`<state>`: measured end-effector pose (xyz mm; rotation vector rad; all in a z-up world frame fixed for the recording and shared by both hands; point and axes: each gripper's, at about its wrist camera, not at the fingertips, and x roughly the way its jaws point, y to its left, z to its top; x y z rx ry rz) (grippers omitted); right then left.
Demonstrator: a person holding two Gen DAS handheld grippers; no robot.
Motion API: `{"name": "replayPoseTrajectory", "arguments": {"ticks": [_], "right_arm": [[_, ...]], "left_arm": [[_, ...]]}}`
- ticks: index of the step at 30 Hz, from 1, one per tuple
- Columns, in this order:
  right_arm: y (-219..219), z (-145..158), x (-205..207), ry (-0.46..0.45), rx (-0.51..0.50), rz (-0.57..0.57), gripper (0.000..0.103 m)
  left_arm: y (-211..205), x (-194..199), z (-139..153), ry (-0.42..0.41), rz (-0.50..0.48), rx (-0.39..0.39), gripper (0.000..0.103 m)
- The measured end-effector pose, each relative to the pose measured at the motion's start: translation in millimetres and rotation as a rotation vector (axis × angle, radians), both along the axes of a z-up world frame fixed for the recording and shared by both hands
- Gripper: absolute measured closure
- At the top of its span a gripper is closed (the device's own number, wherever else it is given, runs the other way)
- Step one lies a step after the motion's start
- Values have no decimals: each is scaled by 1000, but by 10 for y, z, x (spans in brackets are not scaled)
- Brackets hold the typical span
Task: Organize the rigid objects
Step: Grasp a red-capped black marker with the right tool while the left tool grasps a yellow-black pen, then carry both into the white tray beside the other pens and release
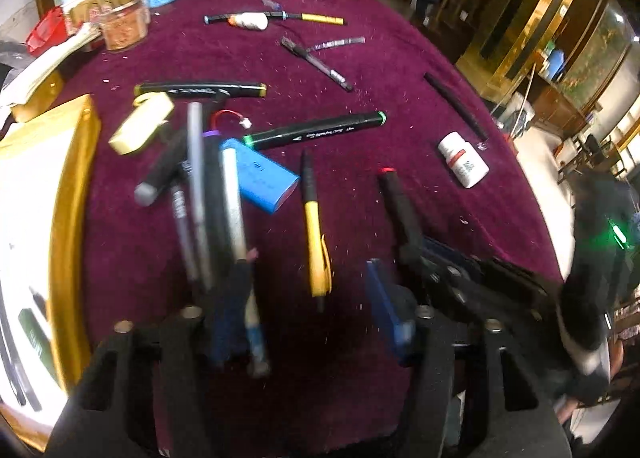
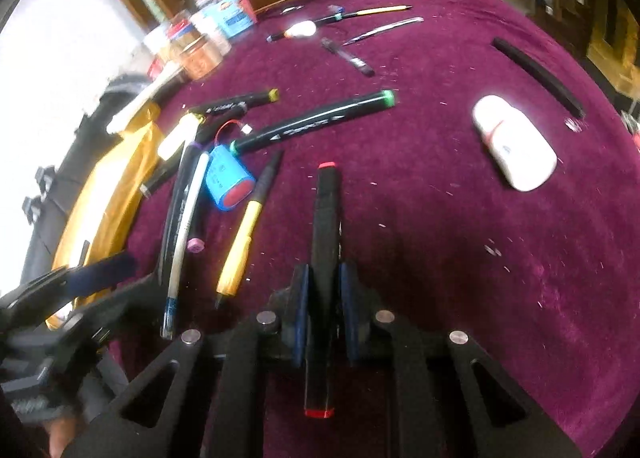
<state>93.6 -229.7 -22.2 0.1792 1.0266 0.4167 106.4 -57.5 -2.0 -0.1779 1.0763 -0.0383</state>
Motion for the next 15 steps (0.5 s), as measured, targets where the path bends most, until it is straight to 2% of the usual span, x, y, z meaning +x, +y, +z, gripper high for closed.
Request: {"name": "replayPoseTrajectory", "arguments": {"ticks": [2,3,5,7,9,10,12,13,15], "right_arm": [[-60,2,-6,-6,8,-17,89],[-95,0,5,0,18,-28,89],[-140,-8,25,8,42,-31,89],[-153,-11,24,3,52,-29,89],[-143,-11,24,-2,49,-27,89],[-134,-14,26,-4,48,-25,89],[-124,-17,21,-10,44,-19,88],[-123,-17,20,-11,43,-18,88],[-106,-12,21,-15,31,-14,88]], "left_arm": [[-64,135,-33,17,-18,4,57],[-109,223,-80,40,-19,30,69],[-149,331,-165,78,-30,48,75],[-174,442,-303,136,-13,98,88],[-184,447,-304,115,-3,108,89],[-204,437,-303,104,-4,128,93],[-239,396,-311,89,-5,162,95],[-245,355,-309,88,-6,160,96],[-224,266,-296,86,-8,103,96]]}}
